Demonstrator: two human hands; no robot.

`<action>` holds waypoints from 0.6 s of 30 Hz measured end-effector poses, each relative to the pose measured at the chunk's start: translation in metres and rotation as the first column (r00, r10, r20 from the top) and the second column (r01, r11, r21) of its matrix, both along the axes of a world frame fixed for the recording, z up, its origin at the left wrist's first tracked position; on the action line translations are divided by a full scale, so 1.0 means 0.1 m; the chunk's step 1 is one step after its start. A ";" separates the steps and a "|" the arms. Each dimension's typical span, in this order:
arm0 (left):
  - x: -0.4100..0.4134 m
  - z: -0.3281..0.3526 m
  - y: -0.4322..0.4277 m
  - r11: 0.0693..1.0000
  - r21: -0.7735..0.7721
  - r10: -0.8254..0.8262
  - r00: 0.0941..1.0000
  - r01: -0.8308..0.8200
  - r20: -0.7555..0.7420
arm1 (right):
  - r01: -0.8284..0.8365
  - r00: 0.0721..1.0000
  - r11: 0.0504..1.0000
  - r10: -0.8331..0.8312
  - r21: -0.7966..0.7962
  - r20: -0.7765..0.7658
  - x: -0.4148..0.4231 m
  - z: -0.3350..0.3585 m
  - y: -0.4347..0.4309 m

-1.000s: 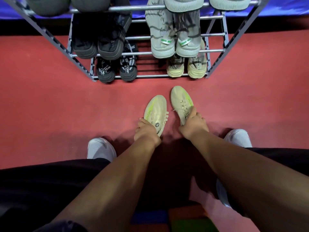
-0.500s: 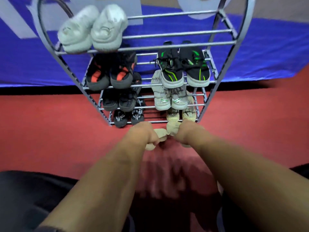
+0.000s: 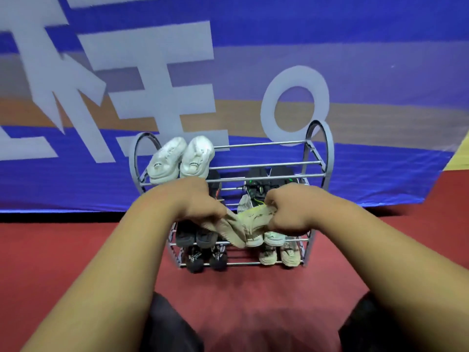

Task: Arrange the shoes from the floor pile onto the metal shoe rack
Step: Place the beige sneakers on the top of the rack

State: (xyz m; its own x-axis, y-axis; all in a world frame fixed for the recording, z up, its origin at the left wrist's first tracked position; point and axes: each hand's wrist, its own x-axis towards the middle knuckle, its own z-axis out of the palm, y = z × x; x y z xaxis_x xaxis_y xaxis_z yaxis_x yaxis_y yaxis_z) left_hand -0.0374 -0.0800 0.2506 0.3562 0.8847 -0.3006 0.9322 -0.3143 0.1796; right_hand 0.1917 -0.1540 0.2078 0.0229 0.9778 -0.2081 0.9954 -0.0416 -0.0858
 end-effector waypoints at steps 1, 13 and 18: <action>-0.07 0.08 -0.06 0.997 0.068 0.031 0.998 -0.035 0.061 | 0.013 1.000 0.998 -0.012 0.065 -0.022 0.03 0.07 -0.05; -0.07 0.01 -0.30 0.804 0.467 0.078 0.844 -0.368 0.531 | 0.453 0.813 0.780 -0.162 0.432 -0.559 0.26 0.13 0.07; 0.29 -0.30 0.09 0.804 0.444 0.114 0.836 -0.395 0.537 | 0.577 0.721 0.689 -0.177 0.439 -0.670 0.29 -0.02 0.36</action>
